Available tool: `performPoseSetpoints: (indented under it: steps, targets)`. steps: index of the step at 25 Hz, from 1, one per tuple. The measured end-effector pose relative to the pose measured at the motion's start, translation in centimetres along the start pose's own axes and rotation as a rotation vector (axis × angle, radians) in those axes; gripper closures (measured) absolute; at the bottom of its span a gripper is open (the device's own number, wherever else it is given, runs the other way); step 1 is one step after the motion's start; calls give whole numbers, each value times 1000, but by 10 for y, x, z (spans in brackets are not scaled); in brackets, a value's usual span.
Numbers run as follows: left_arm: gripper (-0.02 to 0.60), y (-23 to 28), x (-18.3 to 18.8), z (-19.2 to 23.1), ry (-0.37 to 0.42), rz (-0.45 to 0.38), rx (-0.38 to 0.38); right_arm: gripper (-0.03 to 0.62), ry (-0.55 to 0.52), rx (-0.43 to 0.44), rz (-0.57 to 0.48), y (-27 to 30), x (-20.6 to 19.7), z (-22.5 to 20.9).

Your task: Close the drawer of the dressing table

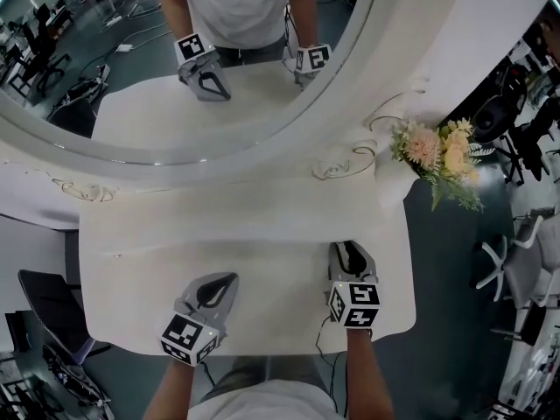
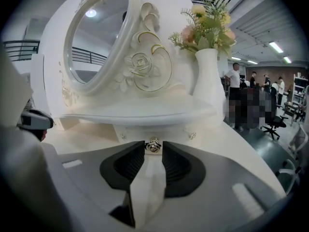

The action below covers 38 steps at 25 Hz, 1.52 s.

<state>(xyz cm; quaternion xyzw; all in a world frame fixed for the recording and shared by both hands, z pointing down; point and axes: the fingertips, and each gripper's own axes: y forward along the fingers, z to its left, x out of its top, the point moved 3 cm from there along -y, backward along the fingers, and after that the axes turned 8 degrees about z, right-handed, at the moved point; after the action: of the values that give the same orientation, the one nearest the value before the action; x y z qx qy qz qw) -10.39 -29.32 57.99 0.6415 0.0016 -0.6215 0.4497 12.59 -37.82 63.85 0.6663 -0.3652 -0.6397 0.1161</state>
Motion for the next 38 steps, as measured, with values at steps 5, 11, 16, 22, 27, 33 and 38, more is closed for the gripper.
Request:
performPoseSetpoints:
  steps: [5, 11, 16, 22, 27, 33, 38]
  targets:
    - [583, -11, -2, -1, 2, -2, 6, 494, 32, -5, -8, -13, -2, 2]
    - [583, -23, 9, -5, 25, -39, 8, 496, 23, -4, -26, -41, 0, 13]
    - [583, -45, 23, -7, 48, -84, 28, 517, 25, 12, -67, -74, 8, 30]
    - [583, -85, 36, 0, 41, -145, 89, 589, 5, 23, -122, -110, 25, 53]
    - [583, -113, 49, 7, 20, -217, 115, 591, -23, 58, -167, -133, 40, 73]
    - [583, -141, 58, 12, 38, -252, 168, 592, -80, 67, -209, -155, 58, 91]
    - [583, -166, 69, 18, 44, -307, 197, 592, -103, 71, -240, -173, 72, 102]
